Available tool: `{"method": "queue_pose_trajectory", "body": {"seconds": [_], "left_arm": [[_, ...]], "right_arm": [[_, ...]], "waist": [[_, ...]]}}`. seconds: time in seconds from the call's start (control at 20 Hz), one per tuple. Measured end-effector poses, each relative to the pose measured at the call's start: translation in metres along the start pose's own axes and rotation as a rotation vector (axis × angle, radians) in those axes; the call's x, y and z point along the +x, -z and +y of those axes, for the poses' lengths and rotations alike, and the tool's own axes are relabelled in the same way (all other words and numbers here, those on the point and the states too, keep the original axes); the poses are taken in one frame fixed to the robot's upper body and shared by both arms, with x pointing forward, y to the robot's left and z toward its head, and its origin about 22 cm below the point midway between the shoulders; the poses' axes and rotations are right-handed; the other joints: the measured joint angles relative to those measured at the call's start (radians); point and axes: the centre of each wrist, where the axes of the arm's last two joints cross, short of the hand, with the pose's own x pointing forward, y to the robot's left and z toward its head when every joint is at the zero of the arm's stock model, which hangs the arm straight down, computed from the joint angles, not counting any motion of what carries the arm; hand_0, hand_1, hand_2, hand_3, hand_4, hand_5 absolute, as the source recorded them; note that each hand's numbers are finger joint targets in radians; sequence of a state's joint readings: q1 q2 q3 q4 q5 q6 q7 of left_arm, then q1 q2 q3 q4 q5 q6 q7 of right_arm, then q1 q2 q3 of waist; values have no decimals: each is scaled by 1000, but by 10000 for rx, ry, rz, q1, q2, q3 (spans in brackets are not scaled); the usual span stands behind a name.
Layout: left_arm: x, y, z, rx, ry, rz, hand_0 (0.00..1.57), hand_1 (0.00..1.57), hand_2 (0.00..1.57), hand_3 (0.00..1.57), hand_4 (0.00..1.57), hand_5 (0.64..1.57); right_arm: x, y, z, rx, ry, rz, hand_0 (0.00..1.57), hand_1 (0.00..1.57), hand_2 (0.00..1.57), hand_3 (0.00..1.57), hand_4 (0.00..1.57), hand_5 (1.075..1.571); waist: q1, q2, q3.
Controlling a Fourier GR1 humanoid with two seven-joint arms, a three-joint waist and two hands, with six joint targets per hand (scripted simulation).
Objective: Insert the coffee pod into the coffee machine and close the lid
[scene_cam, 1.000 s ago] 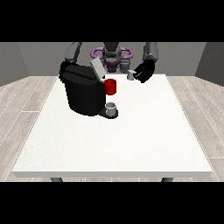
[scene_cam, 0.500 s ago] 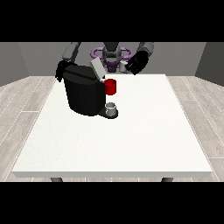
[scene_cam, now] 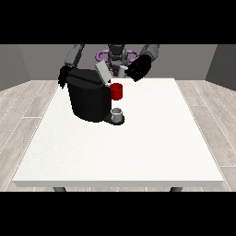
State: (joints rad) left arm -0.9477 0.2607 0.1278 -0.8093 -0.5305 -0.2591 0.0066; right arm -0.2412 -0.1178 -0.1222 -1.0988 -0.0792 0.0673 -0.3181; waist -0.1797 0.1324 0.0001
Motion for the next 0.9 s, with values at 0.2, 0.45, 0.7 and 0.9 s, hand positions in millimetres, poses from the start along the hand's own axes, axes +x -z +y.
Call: {"method": "queue_pose_trajectory", "body": {"seconds": [0.2,0.45,0.7,0.9], "left_arm": [[15,3,31,738,-13,-241,1388,1388,1442,1356,629,1571],[28,5,55,1273,-131,-427,1506,1506,1501,1431,604,1571],[44,8,69,1711,-389,-607,1438,1438,1475,1389,595,1571],[46,6,81,1789,-416,-629,1438,1438,1467,1362,625,1571]], "right_arm": [[11,13,0,650,167,-719,0,0,0,0,165,1571],[18,26,3,917,193,-1076,0,0,0,0,286,1571],[23,36,2,1031,143,-1343,0,0,0,0,172,1571],[26,41,1,1059,125,-1380,0,0,0,0,188,1571]], "waist": [[-219,790,1],[-312,1247,2],[-420,1669,7],[-468,1853,11]]}}
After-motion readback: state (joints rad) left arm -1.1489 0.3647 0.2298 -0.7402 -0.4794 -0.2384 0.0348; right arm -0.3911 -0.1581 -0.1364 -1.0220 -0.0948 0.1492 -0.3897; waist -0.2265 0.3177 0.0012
